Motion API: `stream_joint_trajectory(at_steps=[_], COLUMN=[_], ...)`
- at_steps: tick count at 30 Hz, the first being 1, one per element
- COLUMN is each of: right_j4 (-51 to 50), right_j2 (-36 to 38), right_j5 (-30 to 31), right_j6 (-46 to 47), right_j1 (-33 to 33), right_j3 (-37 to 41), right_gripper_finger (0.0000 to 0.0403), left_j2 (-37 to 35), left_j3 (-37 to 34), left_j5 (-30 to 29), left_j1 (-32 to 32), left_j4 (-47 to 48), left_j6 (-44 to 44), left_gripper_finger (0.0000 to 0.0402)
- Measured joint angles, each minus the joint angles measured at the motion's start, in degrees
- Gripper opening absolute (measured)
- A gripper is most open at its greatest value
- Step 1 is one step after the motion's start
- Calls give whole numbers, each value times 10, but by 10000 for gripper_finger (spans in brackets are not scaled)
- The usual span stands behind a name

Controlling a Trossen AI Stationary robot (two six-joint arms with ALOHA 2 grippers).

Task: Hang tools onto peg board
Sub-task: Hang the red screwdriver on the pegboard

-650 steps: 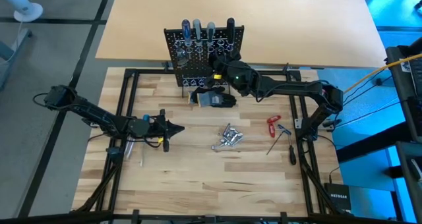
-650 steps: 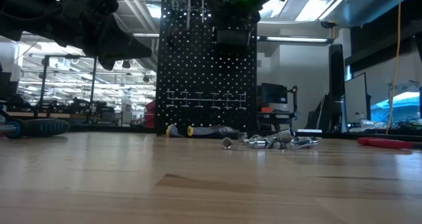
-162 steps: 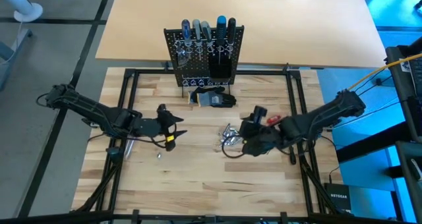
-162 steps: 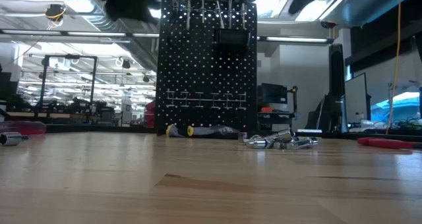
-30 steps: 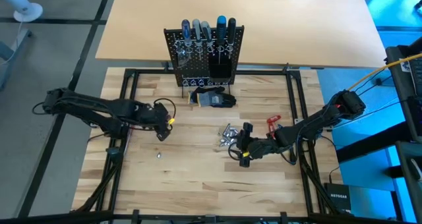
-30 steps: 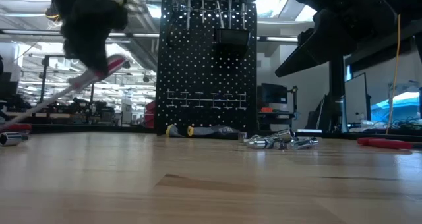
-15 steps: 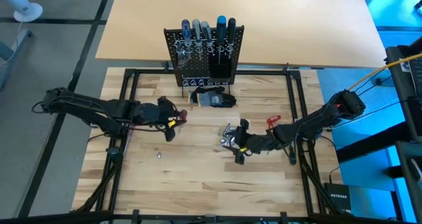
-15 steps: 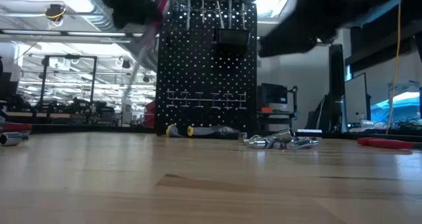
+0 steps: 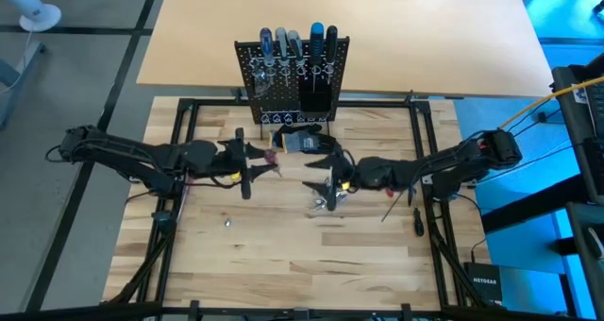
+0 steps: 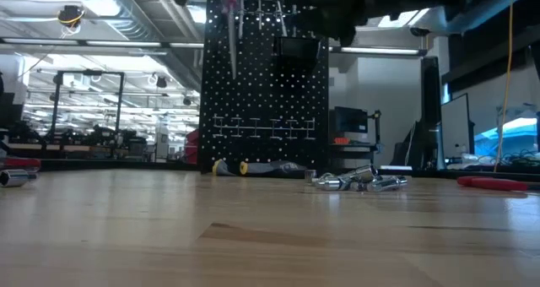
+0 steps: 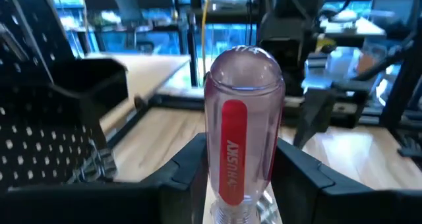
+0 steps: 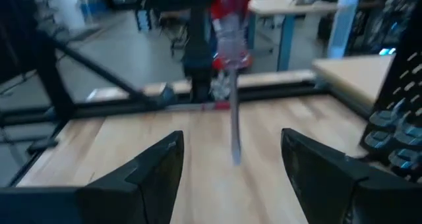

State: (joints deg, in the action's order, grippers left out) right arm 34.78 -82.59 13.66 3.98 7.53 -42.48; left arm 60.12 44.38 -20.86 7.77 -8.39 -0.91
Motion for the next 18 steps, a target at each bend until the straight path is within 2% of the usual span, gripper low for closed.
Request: stream_joint_trajectory(at_steps=[10,14,18], right_j4=[75,97,121], right_j2=[-31,-57,-70], right_j5=[-55,-58,-60], right_j6=[-23,-16,-20], right_j1=[-15,-16,-16], right_j3=[0,0,0], right_gripper_finger=[253,253,253], left_j2=[16,36,53], left_j3=[0,0,0], left_j5=[29,29,55], left_j1=[2,2,7], left_j4=[-19,-33,-34], left_j6=[16,14,12], left_gripper_finger=[117,117,119])
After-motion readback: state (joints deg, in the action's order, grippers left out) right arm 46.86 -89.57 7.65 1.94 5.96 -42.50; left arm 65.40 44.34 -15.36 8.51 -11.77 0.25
